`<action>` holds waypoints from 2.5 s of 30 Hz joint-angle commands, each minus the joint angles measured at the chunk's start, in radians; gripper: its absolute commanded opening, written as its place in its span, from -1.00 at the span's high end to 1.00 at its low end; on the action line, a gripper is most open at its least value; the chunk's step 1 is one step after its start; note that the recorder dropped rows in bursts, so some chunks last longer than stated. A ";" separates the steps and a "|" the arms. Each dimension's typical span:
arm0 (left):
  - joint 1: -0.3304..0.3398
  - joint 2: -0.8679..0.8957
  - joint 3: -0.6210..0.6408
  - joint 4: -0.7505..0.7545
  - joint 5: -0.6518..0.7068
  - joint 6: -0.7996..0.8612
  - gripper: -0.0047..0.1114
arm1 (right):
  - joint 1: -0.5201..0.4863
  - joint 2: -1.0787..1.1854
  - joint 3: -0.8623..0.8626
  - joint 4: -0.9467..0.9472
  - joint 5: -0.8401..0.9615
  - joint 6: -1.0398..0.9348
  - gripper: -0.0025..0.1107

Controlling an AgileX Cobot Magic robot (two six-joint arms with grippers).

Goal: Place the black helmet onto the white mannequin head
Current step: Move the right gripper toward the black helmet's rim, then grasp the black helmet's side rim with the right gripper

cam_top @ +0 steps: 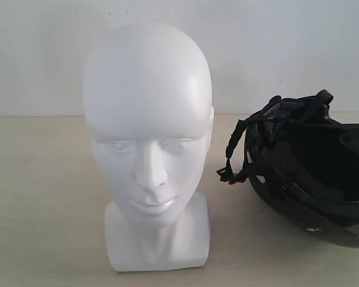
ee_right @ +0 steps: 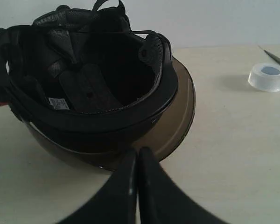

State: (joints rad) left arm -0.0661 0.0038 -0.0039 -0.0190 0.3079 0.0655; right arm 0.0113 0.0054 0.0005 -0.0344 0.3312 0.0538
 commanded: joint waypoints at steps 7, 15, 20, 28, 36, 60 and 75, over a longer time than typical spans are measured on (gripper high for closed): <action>-0.002 -0.004 0.004 0.000 -0.001 0.006 0.84 | -0.003 -0.005 0.000 -0.027 -0.200 -0.070 0.96; -0.002 -0.004 0.004 0.000 -0.001 0.006 0.84 | -0.003 -0.005 0.000 -0.027 -0.309 -0.064 0.96; -0.002 -0.004 0.004 0.000 -0.001 0.006 0.84 | -0.003 -0.005 0.000 -0.027 -0.305 -0.064 0.96; -0.002 -0.004 0.004 0.000 -0.001 0.006 0.84 | -0.003 -0.005 0.000 -0.020 -0.738 -0.005 0.96; -0.002 -0.004 0.004 0.000 -0.001 0.006 0.84 | -0.003 -0.002 -0.282 0.020 -0.478 0.189 0.96; -0.002 -0.004 0.004 0.000 -0.001 0.006 0.84 | -0.001 0.704 -0.955 0.536 0.637 -0.601 0.96; -0.002 -0.004 0.004 0.000 -0.001 0.006 0.84 | 0.159 1.198 -0.955 0.522 0.504 -0.881 -0.33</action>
State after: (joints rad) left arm -0.0661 0.0038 -0.0039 -0.0190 0.3079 0.0655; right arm 0.1418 1.1404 -0.9539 0.5009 0.8894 -0.7904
